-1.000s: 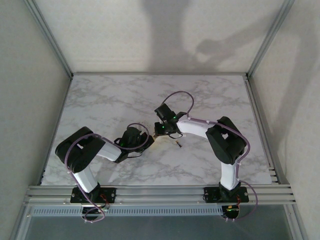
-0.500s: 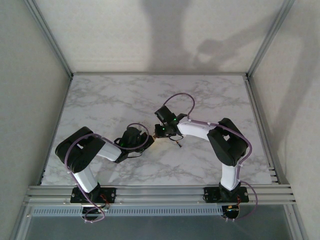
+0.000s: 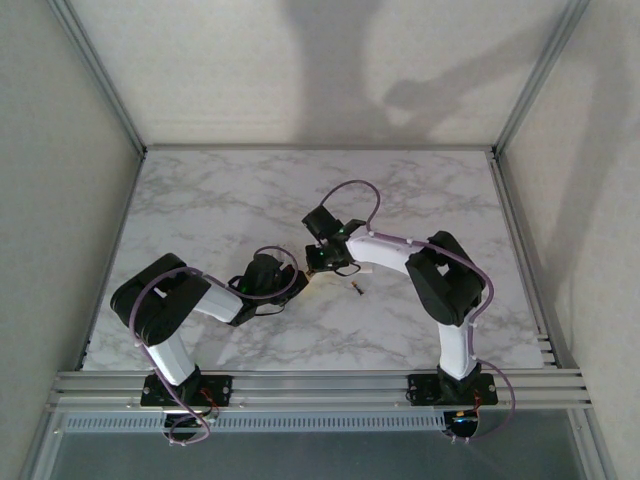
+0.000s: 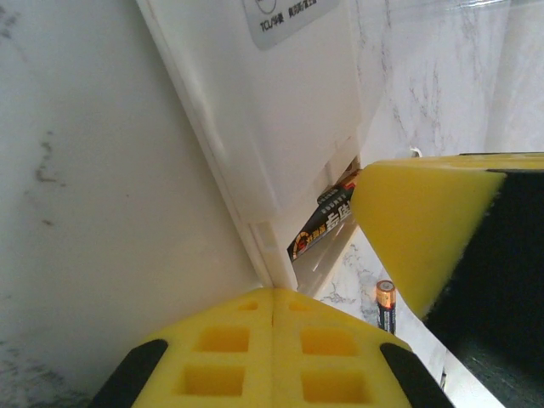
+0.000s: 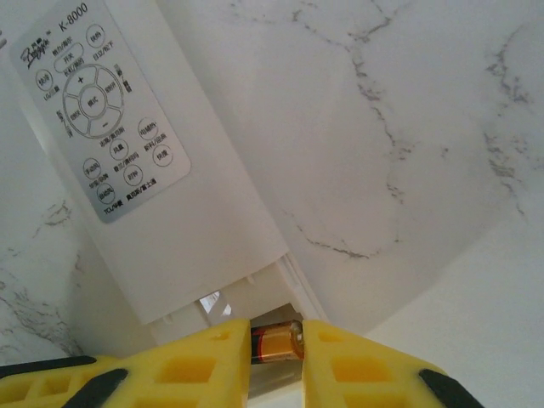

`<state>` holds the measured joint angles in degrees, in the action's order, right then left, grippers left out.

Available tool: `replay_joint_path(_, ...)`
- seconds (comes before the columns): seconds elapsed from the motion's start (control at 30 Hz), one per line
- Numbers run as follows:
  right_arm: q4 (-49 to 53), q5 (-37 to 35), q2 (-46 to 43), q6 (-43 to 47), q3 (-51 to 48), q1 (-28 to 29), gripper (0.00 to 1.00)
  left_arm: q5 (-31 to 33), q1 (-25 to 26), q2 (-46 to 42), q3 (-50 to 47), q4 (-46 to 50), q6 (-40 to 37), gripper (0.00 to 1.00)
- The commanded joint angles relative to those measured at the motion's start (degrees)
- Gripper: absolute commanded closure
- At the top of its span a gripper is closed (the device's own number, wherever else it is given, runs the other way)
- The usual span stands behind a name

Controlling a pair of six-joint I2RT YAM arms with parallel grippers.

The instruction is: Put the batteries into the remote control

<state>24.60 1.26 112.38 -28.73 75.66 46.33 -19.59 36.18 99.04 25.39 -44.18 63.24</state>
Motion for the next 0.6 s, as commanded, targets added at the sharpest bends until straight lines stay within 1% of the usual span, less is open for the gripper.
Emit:
replay_joint_path(0.0,-0.91,6.51,2.72,1.27,1.29,3.41,0.78,1.86,0.55,1.85,0.64,1.56,-0.66,1.00)
replay_joint_path(0.13,-0.25,7.13,3.43,1.63,2.14,2.61,0.78,1.84,0.55,1.77,0.65,1.64,-0.83,1.00)
replay_joint_path(0.57,-1.61,8.54,5.33,0.80,4.30,2.67,0.78,1.05,0.55,2.47,1.17,1.29,-1.24,1.00)
